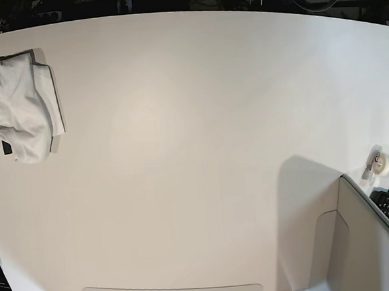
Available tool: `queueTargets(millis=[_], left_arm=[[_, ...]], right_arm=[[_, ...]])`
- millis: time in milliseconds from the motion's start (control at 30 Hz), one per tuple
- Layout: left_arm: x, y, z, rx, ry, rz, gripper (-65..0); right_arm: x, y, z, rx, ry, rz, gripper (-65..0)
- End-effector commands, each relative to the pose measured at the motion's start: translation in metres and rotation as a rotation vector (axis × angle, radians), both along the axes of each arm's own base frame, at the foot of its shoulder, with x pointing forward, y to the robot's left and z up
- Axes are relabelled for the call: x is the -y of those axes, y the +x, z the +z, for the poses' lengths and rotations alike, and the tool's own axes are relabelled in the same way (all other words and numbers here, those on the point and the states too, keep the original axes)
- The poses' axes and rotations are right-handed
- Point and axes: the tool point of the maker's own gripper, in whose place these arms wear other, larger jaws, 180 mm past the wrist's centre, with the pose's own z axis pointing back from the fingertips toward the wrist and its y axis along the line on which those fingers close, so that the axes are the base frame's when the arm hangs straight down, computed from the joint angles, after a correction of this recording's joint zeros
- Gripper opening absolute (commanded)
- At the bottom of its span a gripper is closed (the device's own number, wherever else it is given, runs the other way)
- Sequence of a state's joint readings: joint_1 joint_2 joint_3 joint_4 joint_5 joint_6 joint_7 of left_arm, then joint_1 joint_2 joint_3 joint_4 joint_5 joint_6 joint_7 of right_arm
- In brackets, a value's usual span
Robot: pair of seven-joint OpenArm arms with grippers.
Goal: Layout the t-shirt on the table in an organized manner, then fold the t-shirt properly
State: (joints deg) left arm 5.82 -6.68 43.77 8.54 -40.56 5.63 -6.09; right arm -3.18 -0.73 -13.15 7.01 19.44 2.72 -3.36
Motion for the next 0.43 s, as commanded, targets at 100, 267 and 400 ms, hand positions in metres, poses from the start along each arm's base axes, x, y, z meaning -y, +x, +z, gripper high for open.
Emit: queueTargets(millis=[100,267,400], left_arm=[[0.008,0.0,0.0,0.007,-0.013,0.008,-65.0],[0.019,0.001,-0.001,0.009,-0.032,0.01,-65.0],[0.02,0.002,-0.001,0.011,-0.033,0.005,-65.0]], right_arm=[[0.0,0.002,0.0,0.003,0.0,0.001,-65.0],[0.011,0.006,0.0,0.014,-0.018,-0.001,-65.0],[0.01,0.008,0.0,0.018,-0.016,-0.002,-65.0]])
